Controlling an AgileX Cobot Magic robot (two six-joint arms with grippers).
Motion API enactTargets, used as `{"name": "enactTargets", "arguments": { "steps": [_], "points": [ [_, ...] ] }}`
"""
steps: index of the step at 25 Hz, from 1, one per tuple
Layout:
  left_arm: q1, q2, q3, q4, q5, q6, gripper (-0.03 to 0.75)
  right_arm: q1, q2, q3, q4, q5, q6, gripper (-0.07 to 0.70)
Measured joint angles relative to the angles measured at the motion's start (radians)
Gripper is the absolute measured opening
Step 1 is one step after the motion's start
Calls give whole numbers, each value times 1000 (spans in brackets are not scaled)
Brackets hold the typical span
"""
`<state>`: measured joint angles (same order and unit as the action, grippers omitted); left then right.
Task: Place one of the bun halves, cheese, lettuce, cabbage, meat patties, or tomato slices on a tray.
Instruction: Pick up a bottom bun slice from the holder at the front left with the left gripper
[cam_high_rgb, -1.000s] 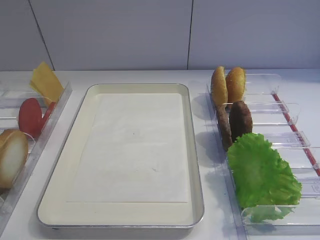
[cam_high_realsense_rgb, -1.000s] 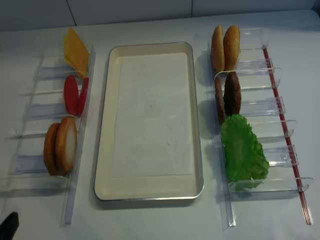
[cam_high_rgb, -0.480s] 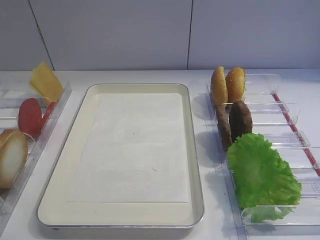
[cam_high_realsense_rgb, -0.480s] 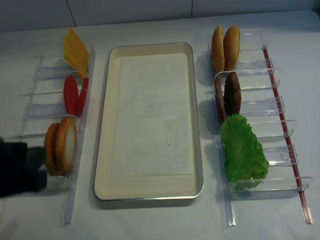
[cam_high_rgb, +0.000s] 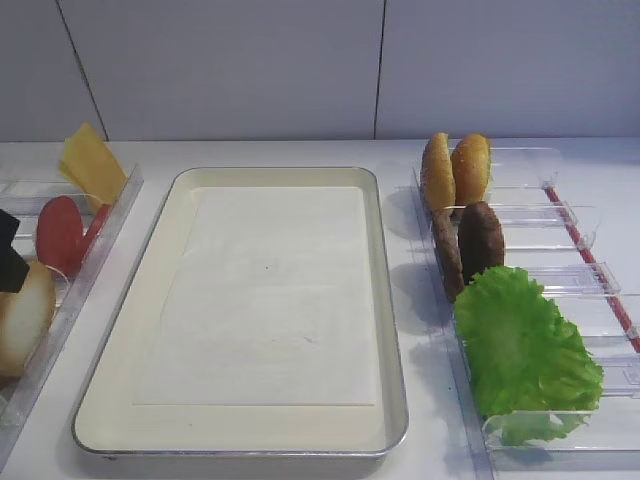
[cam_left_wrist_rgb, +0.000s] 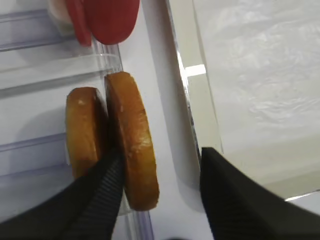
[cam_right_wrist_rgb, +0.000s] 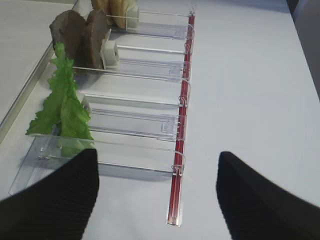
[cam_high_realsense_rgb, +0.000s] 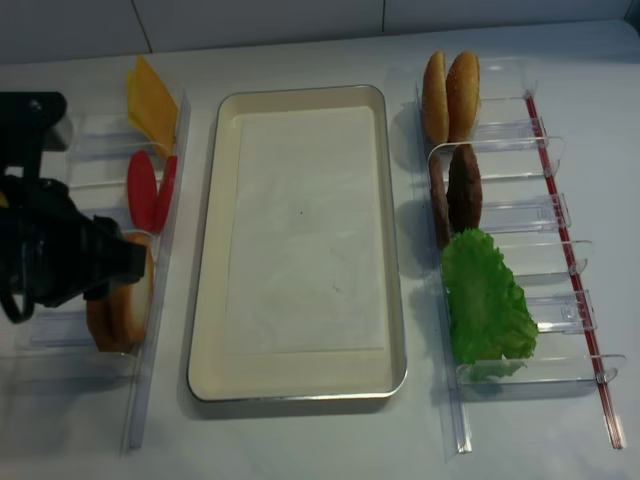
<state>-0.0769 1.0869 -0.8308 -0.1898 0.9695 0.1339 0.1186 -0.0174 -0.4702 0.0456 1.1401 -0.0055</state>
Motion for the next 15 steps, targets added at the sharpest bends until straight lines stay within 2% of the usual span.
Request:
{"name": "enactTargets", "arguments": {
  "steps": [6, 15],
  "points": [
    [0, 41, 0, 0, -52, 0, 351, 0, 0, 0, 0, 0, 6, 518],
    [0, 43, -1, 25, -75, 0, 351, 0, 0, 0, 0, 0, 6, 519]
  ]
}}
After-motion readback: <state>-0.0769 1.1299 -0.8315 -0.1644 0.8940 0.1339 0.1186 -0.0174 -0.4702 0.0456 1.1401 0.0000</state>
